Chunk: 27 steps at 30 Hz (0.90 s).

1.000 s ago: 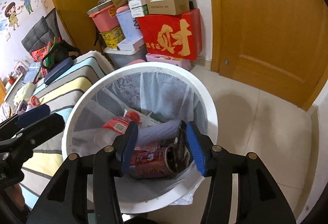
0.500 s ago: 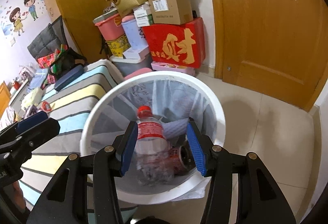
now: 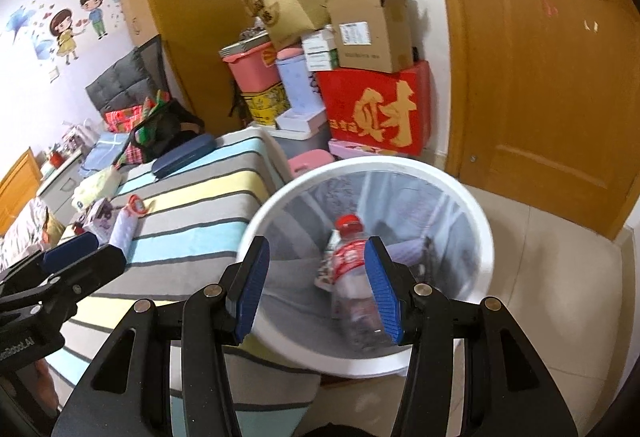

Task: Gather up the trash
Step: 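Move both open tools back over the table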

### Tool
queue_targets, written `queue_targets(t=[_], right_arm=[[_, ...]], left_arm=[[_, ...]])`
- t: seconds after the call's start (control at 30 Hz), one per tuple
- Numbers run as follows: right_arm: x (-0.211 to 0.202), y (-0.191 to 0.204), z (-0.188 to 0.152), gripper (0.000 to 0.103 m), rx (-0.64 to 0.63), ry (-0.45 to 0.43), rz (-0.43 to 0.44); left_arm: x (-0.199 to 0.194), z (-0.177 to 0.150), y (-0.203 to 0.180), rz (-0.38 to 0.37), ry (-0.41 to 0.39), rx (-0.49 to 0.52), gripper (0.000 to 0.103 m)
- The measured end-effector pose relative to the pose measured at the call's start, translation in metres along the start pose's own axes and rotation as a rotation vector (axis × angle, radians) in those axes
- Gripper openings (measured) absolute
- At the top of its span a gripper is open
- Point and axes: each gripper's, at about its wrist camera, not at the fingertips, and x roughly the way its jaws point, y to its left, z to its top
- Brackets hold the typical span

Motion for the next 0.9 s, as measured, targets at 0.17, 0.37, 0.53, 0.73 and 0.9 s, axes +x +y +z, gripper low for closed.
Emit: queue_targets(t=[0.17, 0.37, 0.53, 0.73, 0.9], right_arm=[[0.001, 0.023, -0.005, 0.051, -0.042, 0.005, 0.026], [0.003, 0.054, -0.010, 0.051, -0.079, 0.003, 0.073], [0.009, 0.080, -0.016, 0.051, -0.117, 0.019, 0.108], [0.015, 0.110, -0.019, 0.051, -0.156, 0.034, 0.144], [0.022, 0.131, -0.021, 0.051, -0.192, 0.046, 0.168]], left_arm=[[-0.021, -0.014, 0.028, 0.047, -0.019, -0.028, 0.068], [-0.044, -0.031, 0.066, 0.093, -0.034, -0.086, 0.068], [-0.060, -0.041, 0.105, 0.154, -0.050, -0.150, 0.068], [-0.076, -0.053, 0.151, 0.221, -0.060, -0.220, 0.068], [-0.085, -0.060, 0.184, 0.267, -0.064, -0.262, 0.068]])
